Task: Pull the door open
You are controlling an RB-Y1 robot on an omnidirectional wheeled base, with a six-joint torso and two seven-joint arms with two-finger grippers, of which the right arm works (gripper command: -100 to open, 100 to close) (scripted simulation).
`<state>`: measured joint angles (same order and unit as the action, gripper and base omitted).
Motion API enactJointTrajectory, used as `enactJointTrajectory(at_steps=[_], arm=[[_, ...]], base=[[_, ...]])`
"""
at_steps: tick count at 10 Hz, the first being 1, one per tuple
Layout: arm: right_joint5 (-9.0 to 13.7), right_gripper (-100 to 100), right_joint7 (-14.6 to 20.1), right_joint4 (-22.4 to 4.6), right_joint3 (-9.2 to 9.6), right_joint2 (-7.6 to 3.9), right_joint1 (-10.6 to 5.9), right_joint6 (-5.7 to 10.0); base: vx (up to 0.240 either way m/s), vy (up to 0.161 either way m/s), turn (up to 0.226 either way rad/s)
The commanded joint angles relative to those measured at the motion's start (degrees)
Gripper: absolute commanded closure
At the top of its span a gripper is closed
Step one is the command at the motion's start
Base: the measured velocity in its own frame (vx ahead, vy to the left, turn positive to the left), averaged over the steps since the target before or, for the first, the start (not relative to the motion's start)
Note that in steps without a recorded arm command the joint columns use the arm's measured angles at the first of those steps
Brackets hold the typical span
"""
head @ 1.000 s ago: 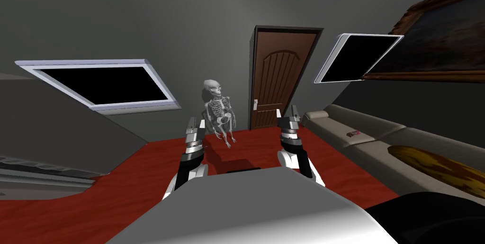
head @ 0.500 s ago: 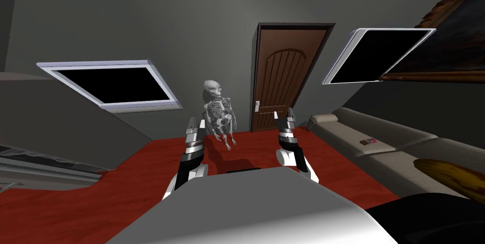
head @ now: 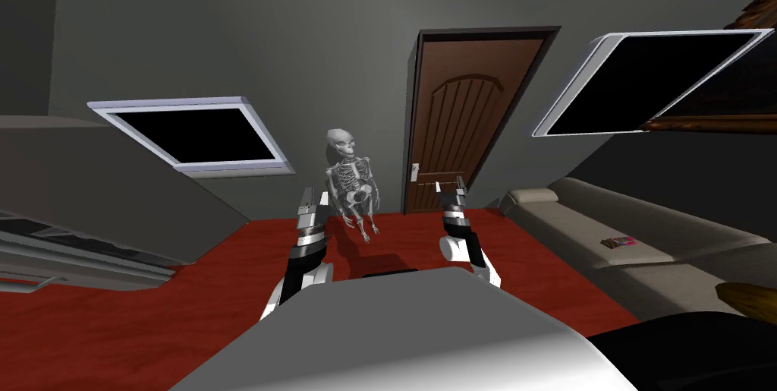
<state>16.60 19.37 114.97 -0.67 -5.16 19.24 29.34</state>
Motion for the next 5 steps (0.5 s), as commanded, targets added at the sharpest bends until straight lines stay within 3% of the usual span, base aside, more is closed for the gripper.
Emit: enactJointTrajectory(at_steps=[1, 5], arm=[[1.6, -100, 1.8, -2.1, 0.1, -0.04, -0.78, -0.51], [5.9, -100, 6.3, -7.7, -0.1, -0.4, -3.33, -1.64]], base=[[0.1, -0.072, 0.094], [0.094, -0.071, 0.094]])
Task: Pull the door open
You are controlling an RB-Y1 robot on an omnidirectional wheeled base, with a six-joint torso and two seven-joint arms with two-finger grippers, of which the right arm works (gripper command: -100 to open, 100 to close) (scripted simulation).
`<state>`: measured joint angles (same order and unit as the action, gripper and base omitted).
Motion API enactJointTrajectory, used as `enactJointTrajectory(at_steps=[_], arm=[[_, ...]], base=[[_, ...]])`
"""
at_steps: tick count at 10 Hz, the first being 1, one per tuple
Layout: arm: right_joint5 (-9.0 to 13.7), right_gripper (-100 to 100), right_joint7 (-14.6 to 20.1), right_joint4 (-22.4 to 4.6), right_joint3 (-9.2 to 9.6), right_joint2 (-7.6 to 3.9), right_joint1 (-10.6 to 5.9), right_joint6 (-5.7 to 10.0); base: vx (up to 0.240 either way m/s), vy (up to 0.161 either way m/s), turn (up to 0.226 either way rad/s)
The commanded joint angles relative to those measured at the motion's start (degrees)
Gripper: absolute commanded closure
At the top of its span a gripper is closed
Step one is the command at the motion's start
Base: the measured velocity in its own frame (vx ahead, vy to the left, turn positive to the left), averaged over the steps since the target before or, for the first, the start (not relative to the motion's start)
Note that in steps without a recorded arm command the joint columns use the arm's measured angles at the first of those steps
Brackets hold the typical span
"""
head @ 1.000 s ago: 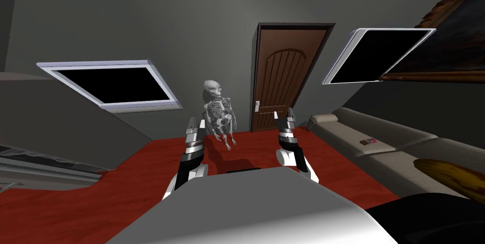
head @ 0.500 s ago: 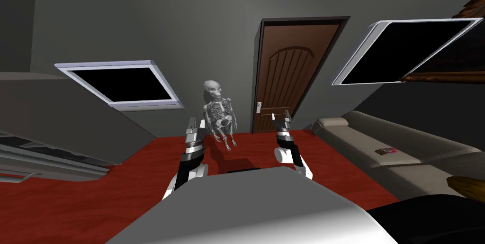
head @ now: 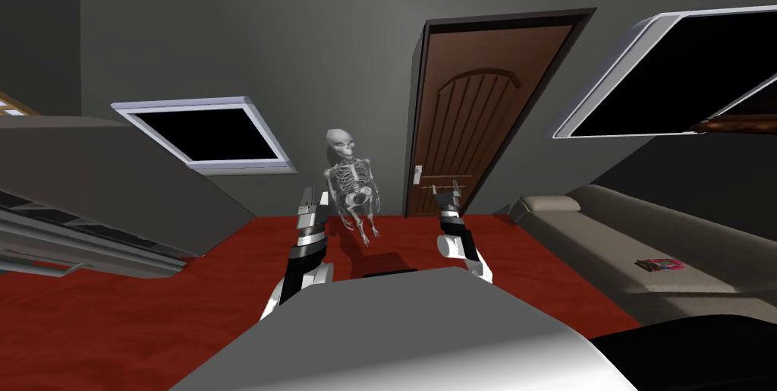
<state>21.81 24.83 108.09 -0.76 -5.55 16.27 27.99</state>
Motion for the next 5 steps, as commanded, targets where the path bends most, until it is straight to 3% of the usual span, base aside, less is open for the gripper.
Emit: enactJointTrajectory(at_steps=[1, 4, 5], arm=[[1.8, -100, 1.9, -2.3, -0.06, -0.09, -1.01, -0.58], [5.0, -100, 5.3, -6.6, -0.21, -0.29, -2.94, -1.44], [5.0, -100, 5.3, -6.6, -0.21, -0.29, -2.94, -1.44]], base=[[0.088, -0.083, 0.078], [0.085, -0.073, 0.099], [0.048, -0.052, 0.027]])
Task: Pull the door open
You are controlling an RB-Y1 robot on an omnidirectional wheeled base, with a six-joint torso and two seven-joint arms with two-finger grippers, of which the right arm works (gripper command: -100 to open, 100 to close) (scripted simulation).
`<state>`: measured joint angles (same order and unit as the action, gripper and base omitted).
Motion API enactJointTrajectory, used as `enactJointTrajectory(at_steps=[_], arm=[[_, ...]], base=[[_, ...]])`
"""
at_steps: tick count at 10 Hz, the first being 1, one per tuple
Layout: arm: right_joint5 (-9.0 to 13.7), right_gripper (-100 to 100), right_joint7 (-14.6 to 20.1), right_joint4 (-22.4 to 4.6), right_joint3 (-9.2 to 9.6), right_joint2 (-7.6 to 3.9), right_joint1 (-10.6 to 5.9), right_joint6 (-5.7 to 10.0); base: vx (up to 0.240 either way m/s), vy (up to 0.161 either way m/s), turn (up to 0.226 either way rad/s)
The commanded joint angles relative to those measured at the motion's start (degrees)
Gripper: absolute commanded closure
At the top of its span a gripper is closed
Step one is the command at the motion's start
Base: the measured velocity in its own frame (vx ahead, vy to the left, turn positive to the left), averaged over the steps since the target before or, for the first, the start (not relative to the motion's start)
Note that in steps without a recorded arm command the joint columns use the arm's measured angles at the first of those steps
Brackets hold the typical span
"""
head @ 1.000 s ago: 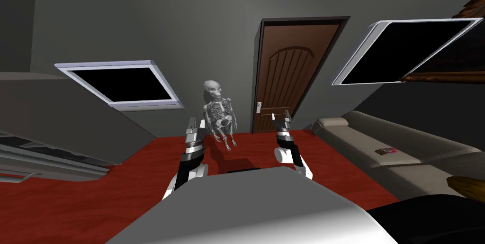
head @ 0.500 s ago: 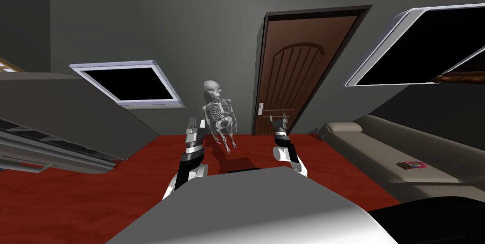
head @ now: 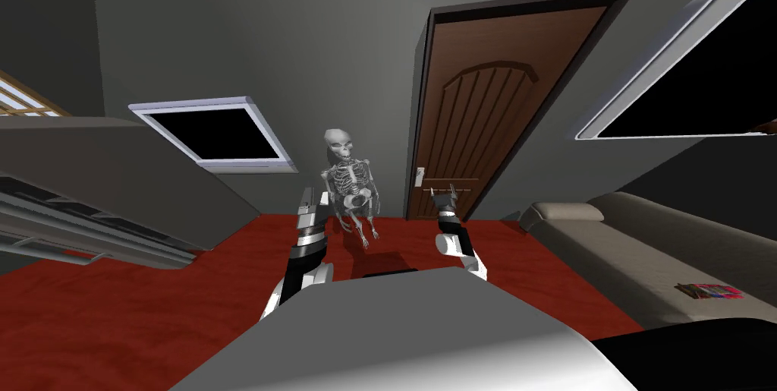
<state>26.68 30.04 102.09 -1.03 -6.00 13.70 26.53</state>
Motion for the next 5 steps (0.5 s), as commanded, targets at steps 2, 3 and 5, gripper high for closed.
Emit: enactJointTrajectory(at_steps=[2, 3, 5], arm=[[2.3, -100, 2.3, -3.4, -0.05, 0.03, -1.65, -0.54], [3.3, -100, 3.4, -4.8, -0.1, -0.02, -2.28, -0.82], [5.4, -100, 5.6, -7.6, -0.2, -0.12, -3.53, -1.38]], base=[[0.057, -0.058, 0.074], [0.072, -0.075, 0.103], [0.088, -0.08, 0.086]])
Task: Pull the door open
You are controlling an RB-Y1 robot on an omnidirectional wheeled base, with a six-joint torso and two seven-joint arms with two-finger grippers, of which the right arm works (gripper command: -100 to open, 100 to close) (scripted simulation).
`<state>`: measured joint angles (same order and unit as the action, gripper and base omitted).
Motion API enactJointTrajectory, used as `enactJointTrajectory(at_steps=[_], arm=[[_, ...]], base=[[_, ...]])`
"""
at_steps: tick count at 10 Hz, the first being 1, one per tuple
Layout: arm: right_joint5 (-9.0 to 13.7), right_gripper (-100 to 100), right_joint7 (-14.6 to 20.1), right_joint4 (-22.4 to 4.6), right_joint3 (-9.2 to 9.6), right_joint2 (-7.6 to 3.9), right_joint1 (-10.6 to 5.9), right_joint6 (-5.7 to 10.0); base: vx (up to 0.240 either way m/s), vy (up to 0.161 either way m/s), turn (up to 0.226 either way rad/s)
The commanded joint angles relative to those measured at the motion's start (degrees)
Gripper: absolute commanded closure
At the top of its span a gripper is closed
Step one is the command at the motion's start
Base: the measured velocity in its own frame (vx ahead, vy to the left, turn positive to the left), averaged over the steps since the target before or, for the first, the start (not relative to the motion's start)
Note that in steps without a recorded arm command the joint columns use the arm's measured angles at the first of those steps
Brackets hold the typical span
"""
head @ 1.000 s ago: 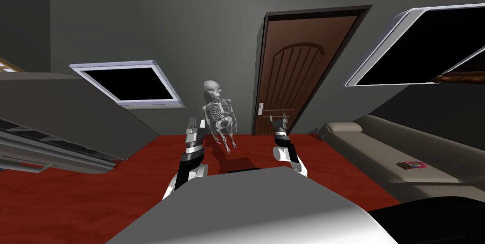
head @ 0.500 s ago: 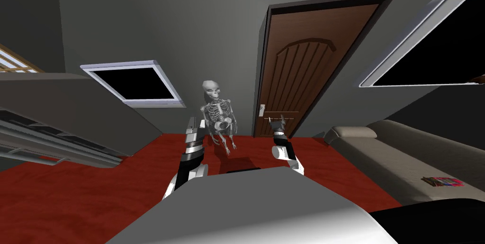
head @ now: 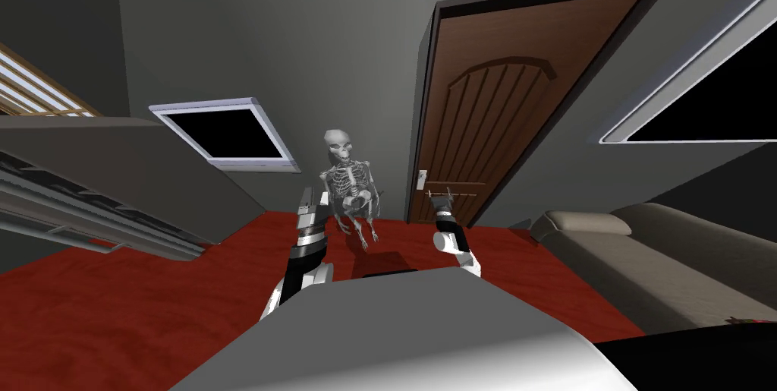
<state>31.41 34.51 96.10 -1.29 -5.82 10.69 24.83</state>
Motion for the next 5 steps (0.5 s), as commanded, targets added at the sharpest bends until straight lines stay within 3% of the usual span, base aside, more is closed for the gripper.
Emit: enactJointTrajectory(at_steps=[1, 5], arm=[[1.7, -100, 2.1, -2.9, 0.01, -0.34, -1.12, 0.05], [5.5, -100, 6.2, -8.0, -0.17, -0.48, -3.43, -0.97]], base=[[0.079, -0.077, 0.104], [0.076, -0.074, 0.082]])
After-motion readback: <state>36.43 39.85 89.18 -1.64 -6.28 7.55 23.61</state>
